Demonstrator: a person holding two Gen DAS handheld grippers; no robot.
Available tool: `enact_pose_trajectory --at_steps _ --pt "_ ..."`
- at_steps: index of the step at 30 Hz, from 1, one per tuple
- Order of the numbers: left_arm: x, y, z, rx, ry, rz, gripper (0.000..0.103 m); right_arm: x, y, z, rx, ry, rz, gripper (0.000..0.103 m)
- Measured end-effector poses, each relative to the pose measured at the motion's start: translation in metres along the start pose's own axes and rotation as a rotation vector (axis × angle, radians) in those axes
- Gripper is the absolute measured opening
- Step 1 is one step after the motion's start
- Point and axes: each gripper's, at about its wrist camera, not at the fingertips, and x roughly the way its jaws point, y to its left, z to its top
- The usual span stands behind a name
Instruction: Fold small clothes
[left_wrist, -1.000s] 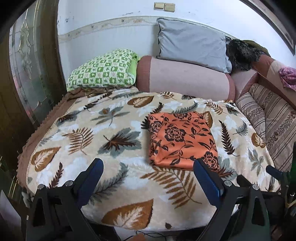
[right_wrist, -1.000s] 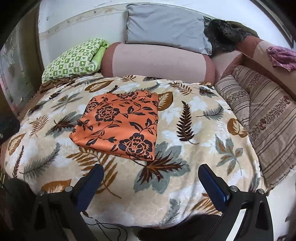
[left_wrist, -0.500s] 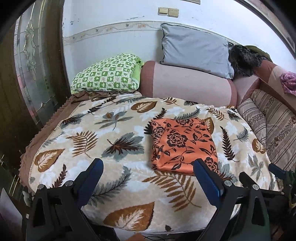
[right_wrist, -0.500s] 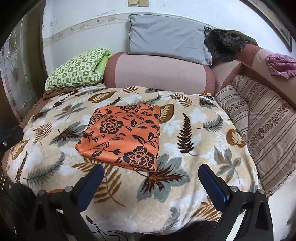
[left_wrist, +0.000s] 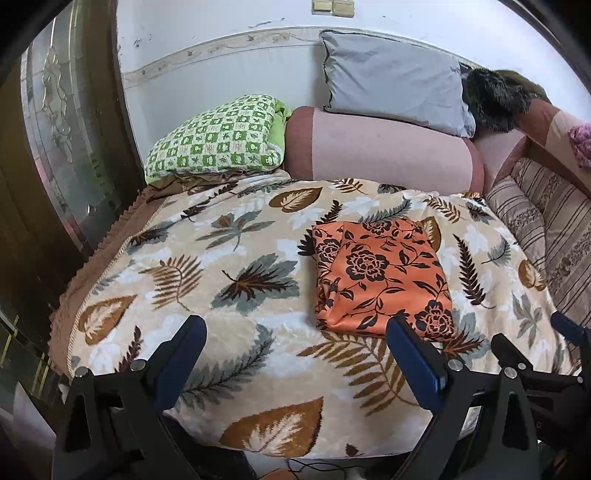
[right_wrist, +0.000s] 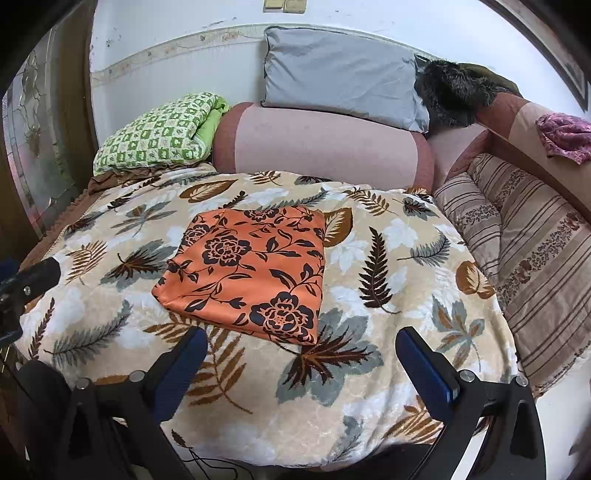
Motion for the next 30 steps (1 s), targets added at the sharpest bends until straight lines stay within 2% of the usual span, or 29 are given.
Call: enact_pose_trajectory --at_steps 12,30 --pt "0.011 -0.013 0.010 0.045 0.013 -0.013 0.098 0.008 -0.003 0.011 0.019 -0.008 0.006 0.103" --pt "0.021 -0.021 0.019 0.054 0.001 -0.034 0.098 0.017 0.000 0.017 0.015 0.000 0.013 0.103"
